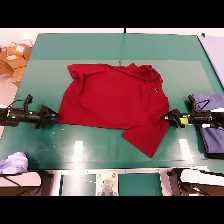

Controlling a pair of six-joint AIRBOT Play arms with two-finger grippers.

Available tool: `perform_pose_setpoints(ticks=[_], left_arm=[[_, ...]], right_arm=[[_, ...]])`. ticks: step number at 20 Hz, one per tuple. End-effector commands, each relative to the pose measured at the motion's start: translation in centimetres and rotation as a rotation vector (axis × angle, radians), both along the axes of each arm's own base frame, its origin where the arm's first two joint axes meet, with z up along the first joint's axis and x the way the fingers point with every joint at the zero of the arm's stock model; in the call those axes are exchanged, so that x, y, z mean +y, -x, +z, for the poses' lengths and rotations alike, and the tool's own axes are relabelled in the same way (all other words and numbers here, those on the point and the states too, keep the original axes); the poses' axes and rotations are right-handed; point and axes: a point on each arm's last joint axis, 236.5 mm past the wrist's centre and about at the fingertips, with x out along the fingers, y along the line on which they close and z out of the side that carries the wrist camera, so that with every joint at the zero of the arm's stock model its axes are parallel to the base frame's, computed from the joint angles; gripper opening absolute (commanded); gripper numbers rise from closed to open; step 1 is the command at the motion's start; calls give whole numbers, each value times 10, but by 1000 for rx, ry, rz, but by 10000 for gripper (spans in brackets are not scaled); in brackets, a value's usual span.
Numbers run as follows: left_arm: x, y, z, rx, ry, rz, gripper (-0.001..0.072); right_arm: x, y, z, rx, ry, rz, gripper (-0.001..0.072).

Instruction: Fold the shirts.

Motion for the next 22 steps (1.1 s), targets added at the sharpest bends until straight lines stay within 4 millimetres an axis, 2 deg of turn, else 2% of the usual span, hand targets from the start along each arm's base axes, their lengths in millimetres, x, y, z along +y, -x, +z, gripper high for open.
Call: perform_pose_setpoints(ticks=[1,2,3,4,5,6,7,9,11,14,15,16,18,19,20,21,22], left_arm=[[-8,5,-15,12,35,17,544],[-10,7,-19,27,47,20,544],[-12,6,-21,21,57,18,459],[-12,3,-20,-6,55,9,314],[-12,-2,-16,-36,62,7,220],[-13,-7,-13,-55,68,10,59],[-12,-8,-12,-69,65,-1,20],[-12,-8,-12,-68,66,-4,19],[-13,-7,-11,-68,70,-7,19],[-16,-5,-6,-77,84,-23,18],[-19,-3,-3,-81,96,-40,18],[-22,-1,0,-83,113,-55,18],[-30,4,14,-93,171,-100,17],[-33,4,31,-117,195,-132,16],[-33,0,52,-169,196,-157,15],[-31,-12,82,-262,171,-158,15],[-27,-28,123,-385,120,-152,15]], right_arm=[[-5,12,-7,27,39,50,398],[-3,13,-6,31,32,55,398],[-1,15,-5,36,22,61,398],[0,17,-4,41,13,66,398],[3,19,-2,47,1,73,398],[5,21,-1,54,-10,77,398],[6,22,0,55,-14,79,398],[7,20,1,50,-22,72,331],[11,22,4,55,-42,82,325],[13,22,7,54,-54,85,209],[12,17,10,40,-57,79,28],[13,8,15,7,-68,73,17],[13,-15,37,-79,-92,56,17],[13,-30,59,-148,-108,50,16],[14,-46,90,-233,-120,51,17],[14,-61,131,-340,-122,64,16],[15,-71,176,-448,-105,81,17]])
